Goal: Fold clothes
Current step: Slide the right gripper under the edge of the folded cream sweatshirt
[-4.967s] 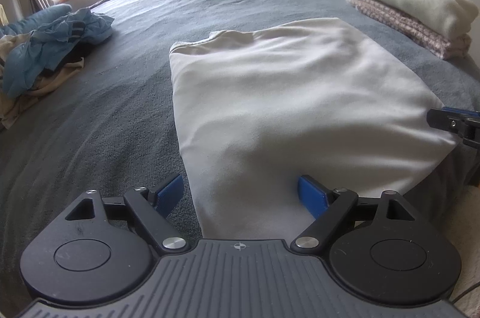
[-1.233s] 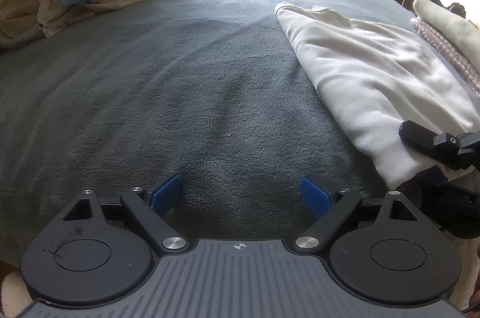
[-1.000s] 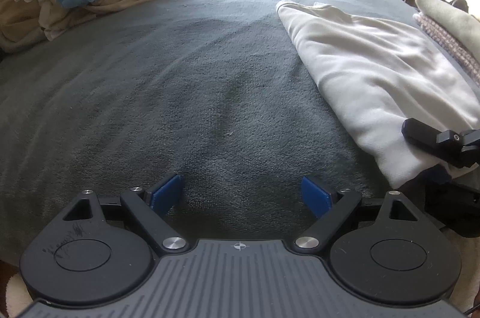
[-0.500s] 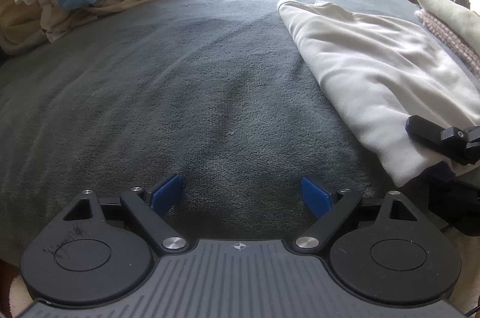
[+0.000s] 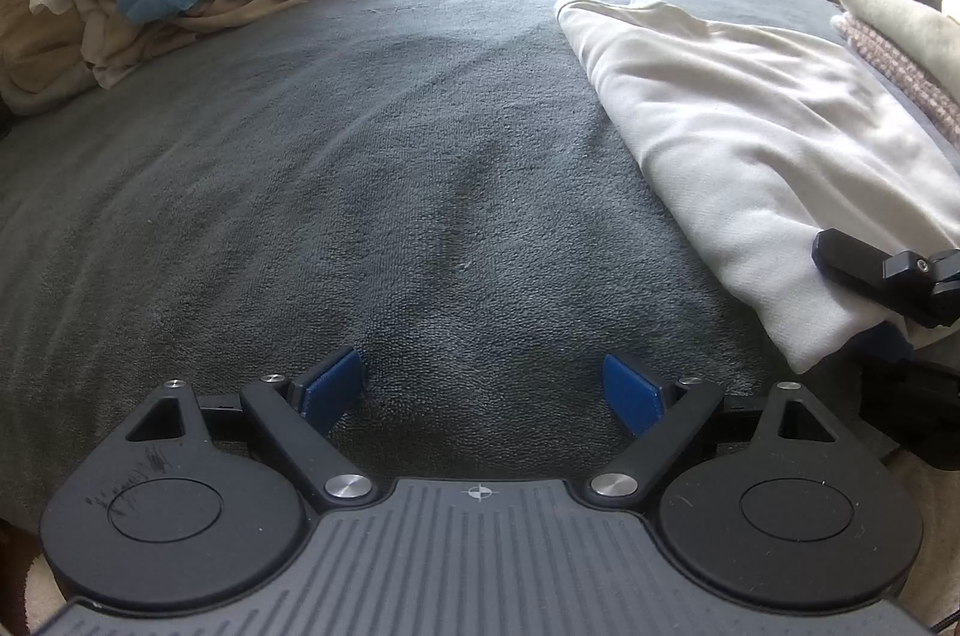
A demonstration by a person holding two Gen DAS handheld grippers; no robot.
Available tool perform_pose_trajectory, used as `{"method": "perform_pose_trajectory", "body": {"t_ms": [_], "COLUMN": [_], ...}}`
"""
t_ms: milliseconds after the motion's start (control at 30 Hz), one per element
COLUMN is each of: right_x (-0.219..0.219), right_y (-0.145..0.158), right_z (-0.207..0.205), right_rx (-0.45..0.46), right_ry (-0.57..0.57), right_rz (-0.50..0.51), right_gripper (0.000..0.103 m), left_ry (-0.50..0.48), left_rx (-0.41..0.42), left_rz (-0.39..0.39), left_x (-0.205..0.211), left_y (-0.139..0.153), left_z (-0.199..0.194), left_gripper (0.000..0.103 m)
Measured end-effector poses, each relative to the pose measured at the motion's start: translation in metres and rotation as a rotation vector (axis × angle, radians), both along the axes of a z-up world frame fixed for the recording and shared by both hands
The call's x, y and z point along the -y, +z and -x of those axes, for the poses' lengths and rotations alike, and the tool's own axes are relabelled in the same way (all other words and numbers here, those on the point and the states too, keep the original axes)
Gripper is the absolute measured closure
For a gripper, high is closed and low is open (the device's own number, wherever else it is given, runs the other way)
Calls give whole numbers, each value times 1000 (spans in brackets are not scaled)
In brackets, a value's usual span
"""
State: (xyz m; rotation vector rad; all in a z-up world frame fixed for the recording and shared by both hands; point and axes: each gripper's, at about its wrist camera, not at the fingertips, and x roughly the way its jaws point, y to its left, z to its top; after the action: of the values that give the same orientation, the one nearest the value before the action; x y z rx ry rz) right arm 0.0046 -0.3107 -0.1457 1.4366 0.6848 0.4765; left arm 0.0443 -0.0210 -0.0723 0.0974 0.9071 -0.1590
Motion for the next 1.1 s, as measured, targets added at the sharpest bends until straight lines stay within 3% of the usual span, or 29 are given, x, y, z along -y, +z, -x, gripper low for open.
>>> {"method": "perform_pose_trajectory", "body": {"t_ms": [1100], "right_x": [1], "right_y": [-4], "right_z": [4], "right_rx": [-21], "right_ry": [2], "right_rz": [-26], "right_gripper": [81], "left_ry": [-2], "left_rx": [1], "left_rz": [-23], "left_x": [4], "left_y": [-1], "left_z": [1], "left_gripper": [14]}}
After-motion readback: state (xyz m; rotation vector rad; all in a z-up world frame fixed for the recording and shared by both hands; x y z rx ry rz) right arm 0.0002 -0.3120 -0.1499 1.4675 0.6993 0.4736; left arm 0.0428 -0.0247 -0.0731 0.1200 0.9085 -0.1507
